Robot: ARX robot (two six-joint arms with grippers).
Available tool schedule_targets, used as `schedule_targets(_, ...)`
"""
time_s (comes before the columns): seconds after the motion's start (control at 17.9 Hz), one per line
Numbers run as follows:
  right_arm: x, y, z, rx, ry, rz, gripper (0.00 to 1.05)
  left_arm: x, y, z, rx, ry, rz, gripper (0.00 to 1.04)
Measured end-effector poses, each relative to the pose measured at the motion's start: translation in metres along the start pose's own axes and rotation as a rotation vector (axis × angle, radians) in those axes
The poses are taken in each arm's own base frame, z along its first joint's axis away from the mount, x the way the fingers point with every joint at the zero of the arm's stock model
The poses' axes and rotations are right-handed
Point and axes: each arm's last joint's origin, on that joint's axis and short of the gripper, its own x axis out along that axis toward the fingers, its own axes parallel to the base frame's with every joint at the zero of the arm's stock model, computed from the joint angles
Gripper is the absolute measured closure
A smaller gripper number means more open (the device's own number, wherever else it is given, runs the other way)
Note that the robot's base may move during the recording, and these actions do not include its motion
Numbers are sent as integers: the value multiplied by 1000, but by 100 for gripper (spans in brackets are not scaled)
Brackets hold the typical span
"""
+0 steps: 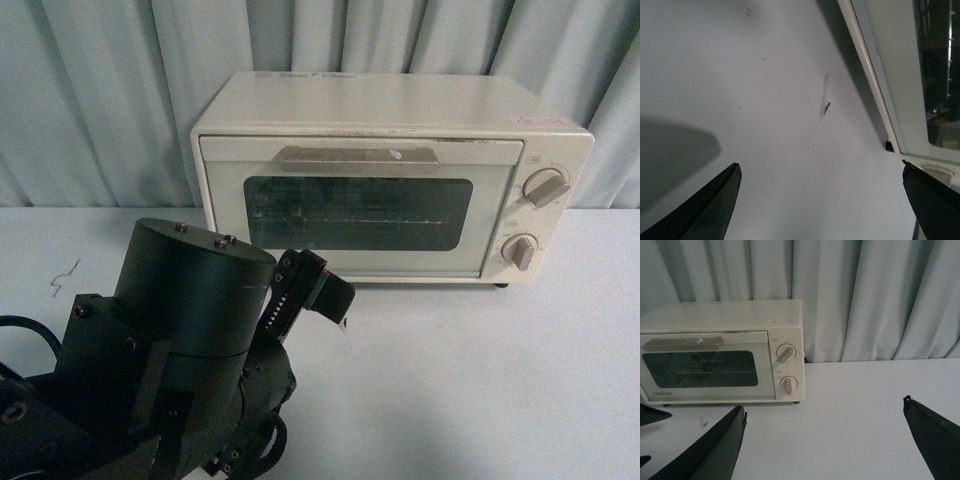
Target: Open oven
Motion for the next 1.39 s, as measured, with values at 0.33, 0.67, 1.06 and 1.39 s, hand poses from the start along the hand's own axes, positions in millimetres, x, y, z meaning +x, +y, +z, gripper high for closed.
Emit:
schedule_targets(0.33, 0, 0, 0, 0, 0, 0, 6, 4, -1, 15, -16, -40, 3, 7)
schedule_targets(0.67, 0, 0, 0, 0, 0, 0, 6, 7, 8, 23, -19, -65, 25, 7)
schedule_targets(1.06, 0, 0, 0, 0, 0, 0, 6, 4, 13, 17, -1, -41, 38, 7)
schedule_targets(1.39, 1, 4, 1, 81, 256, -137, 6, 4, 13, 17, -1, -39, 38, 7)
